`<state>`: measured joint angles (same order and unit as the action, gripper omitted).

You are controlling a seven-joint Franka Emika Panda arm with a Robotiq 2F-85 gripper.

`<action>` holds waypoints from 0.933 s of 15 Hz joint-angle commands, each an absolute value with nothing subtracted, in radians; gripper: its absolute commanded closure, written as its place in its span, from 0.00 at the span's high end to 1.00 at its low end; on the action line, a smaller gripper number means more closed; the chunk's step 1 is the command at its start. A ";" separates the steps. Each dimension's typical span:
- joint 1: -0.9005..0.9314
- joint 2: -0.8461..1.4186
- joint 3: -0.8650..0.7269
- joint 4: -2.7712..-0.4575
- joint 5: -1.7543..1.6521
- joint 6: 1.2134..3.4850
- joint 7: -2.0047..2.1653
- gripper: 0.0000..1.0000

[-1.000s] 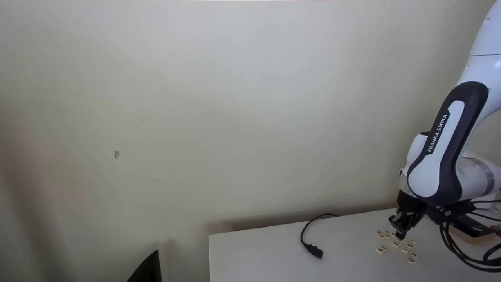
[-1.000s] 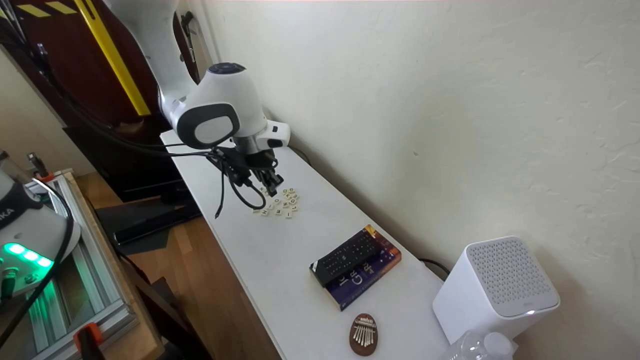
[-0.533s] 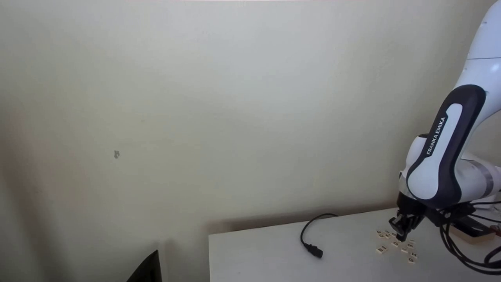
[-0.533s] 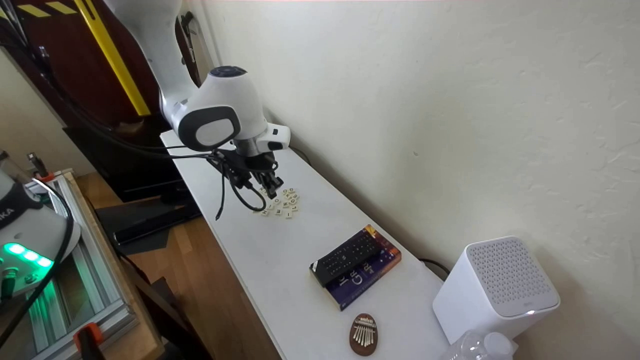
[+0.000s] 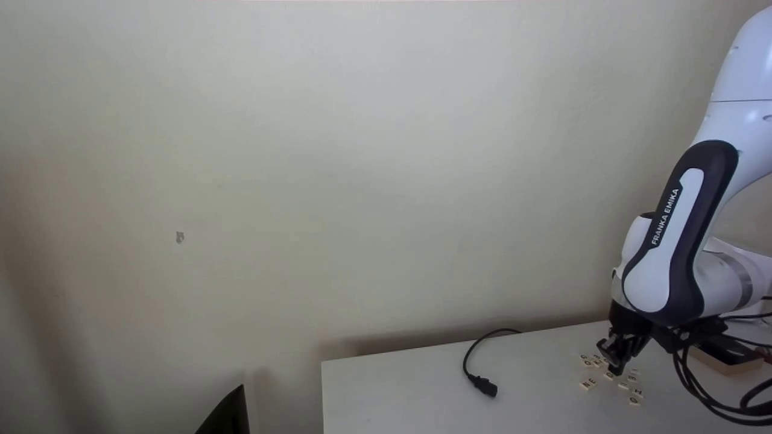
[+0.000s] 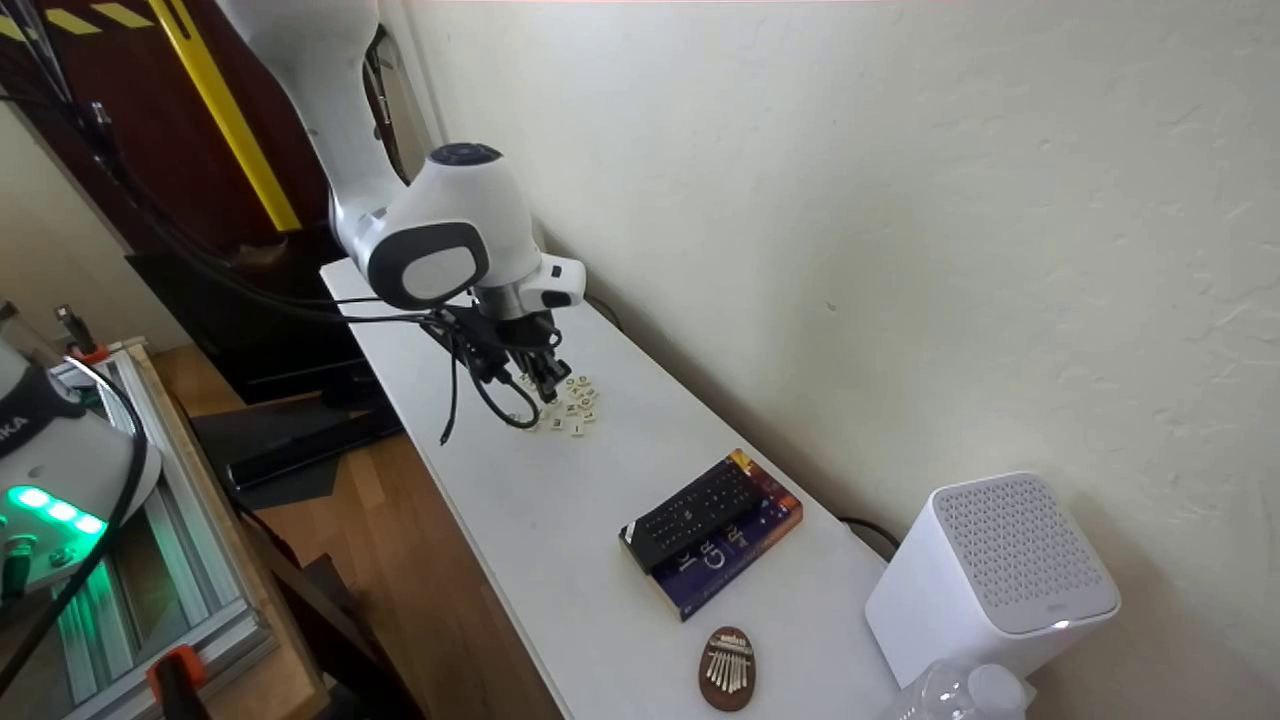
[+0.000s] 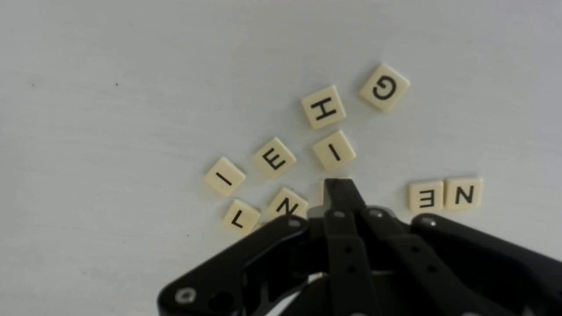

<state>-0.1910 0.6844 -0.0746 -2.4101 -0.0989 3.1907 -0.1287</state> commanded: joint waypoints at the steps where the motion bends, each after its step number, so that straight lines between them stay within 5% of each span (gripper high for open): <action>1: -0.189 0.720 -0.073 -2.369 -0.090 3.180 -0.121 0.00; 14: -0.195 0.753 -0.037 -2.329 -0.090 3.151 -0.121 0.00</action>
<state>-0.1911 0.7267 -0.0560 -2.3536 -0.0989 3.1725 -0.1263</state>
